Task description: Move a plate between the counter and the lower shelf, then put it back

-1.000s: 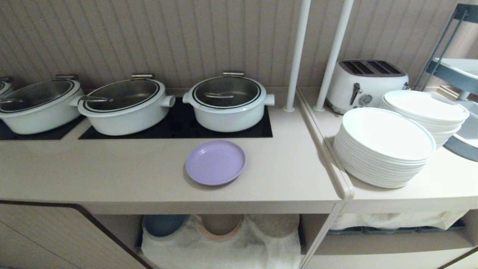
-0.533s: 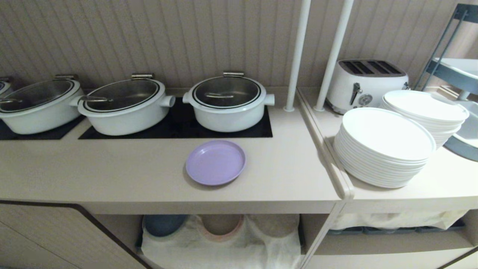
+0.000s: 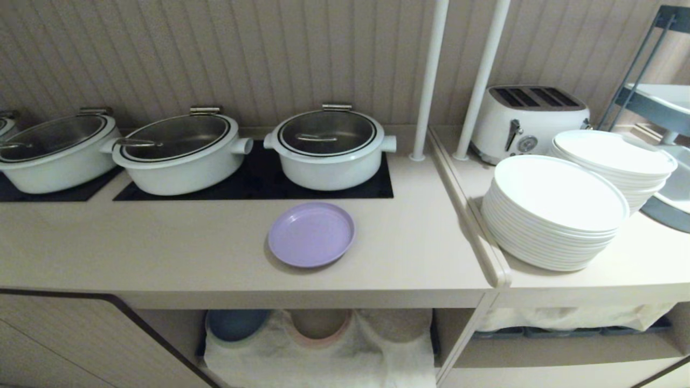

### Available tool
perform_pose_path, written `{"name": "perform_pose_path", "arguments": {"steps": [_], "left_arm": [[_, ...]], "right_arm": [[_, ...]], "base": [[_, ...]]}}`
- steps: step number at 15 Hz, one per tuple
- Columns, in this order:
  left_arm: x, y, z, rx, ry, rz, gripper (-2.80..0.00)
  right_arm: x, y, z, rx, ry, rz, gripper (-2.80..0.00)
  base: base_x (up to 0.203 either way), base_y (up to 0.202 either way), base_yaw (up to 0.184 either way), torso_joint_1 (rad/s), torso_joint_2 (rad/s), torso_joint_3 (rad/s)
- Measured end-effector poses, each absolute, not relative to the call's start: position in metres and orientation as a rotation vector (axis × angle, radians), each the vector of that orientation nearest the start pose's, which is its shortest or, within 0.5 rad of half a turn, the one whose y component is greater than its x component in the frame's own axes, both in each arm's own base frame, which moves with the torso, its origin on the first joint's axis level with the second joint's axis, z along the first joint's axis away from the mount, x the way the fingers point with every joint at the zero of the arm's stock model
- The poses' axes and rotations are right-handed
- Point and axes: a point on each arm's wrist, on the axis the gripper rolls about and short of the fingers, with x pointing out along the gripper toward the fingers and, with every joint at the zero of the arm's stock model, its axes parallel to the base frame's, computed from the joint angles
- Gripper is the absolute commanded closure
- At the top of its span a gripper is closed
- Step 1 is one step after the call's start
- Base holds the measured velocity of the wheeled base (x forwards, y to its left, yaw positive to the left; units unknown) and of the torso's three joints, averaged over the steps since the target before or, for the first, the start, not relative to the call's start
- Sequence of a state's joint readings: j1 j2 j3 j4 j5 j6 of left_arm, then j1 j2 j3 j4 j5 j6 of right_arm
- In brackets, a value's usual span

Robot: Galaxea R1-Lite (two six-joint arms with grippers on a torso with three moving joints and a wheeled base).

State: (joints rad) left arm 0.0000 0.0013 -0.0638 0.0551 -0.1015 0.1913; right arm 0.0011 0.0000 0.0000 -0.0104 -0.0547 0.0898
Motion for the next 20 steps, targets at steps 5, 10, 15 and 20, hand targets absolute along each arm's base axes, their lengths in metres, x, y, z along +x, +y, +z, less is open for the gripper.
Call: {"name": "perform_pose_path", "arguments": {"steps": [5, 10, 15, 20], "left_arm": [[-0.028, -0.002, 0.087, 0.208, -0.019, -0.1, 0.0], [-0.026, -0.002, 0.083, 0.212, 0.0, -0.07, 0.0], [-0.024, -0.001, 0.077, 0.102, 0.024, -0.046, 0.0], [-0.024, -0.001, 0.076, 0.067, 0.027, -0.039, 0.0]], "right_arm": [[-0.023, -0.001, 0.077, 0.09, -0.013, -0.054, 0.0], [-0.023, -0.001, 0.077, 0.09, -0.013, -0.053, 0.0], [-0.023, -0.001, 0.077, 0.09, -0.013, -0.053, 0.0], [-0.023, -0.001, 0.077, 0.091, -0.013, -0.054, 0.0]], "base": [[0.0, 0.0, 0.0, 0.0, 0.0, 0.0], [0.0, 0.0, 0.0, 0.0, 0.0, 0.0], [0.0, 0.0, 0.0, 0.0, 0.0, 0.0], [0.0, 0.0, 0.0, 0.0, 0.0, 0.0]]}}
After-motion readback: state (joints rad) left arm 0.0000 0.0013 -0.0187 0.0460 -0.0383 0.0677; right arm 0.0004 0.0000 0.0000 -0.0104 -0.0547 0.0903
